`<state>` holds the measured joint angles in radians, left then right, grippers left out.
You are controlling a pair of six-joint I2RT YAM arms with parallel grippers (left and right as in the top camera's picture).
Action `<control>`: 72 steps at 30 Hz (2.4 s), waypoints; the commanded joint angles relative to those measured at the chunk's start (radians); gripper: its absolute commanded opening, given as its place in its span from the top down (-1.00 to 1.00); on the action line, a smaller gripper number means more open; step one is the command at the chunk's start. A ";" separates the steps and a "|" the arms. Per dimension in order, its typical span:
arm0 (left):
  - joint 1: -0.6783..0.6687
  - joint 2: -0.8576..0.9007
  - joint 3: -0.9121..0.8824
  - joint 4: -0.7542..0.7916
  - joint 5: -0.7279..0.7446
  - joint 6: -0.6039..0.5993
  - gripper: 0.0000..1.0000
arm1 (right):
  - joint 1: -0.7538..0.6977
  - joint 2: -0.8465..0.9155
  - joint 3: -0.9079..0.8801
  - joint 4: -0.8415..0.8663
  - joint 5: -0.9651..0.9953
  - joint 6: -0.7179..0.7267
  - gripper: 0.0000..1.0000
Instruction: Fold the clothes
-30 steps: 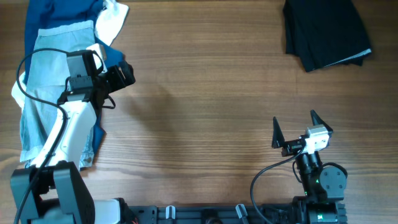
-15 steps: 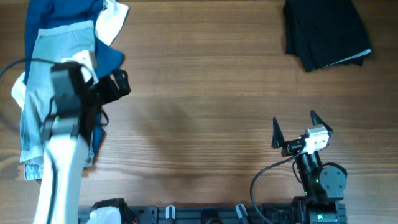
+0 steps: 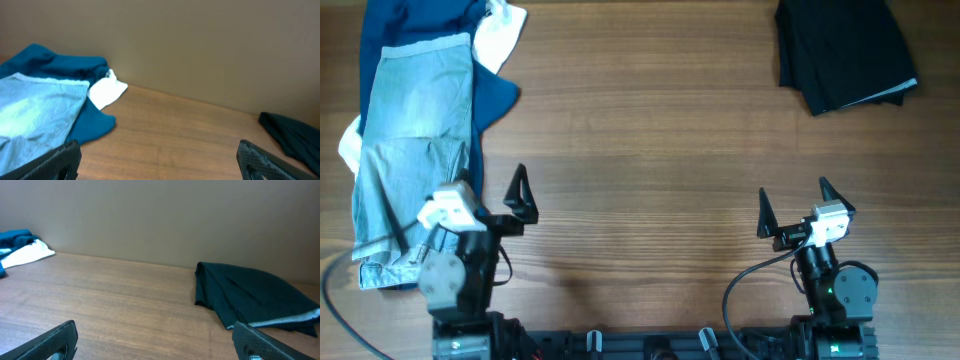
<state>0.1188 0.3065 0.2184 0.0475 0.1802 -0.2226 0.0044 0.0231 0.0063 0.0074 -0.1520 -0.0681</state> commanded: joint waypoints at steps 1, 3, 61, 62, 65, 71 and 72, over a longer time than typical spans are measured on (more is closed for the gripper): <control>0.001 -0.120 -0.131 0.062 -0.006 0.002 -1.00 | 0.004 -0.003 -0.001 0.003 0.011 0.016 -0.99; 0.001 -0.159 -0.161 0.061 -0.006 0.002 -0.99 | 0.004 -0.003 -0.001 0.003 0.011 0.016 -1.00; 0.001 -0.302 -0.212 -0.108 0.001 0.002 -0.99 | 0.004 -0.002 -0.001 0.003 0.011 0.016 -0.99; 0.001 -0.302 -0.212 -0.108 0.001 0.002 -1.00 | 0.004 -0.002 -0.001 0.003 0.011 0.016 -0.99; 0.001 -0.302 -0.212 -0.108 0.002 0.002 -0.99 | 0.004 0.002 -0.001 0.003 0.011 0.016 -0.99; 0.001 -0.302 -0.212 -0.108 0.001 0.002 -1.00 | 0.004 0.007 -0.001 0.003 0.011 0.016 -0.99; 0.001 -0.302 -0.212 -0.108 0.001 0.002 -1.00 | 0.004 0.007 -0.001 0.003 0.011 0.016 -1.00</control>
<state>0.1188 0.0135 0.0124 -0.0601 0.1802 -0.2226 0.0044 0.0231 0.0063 0.0074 -0.1516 -0.0677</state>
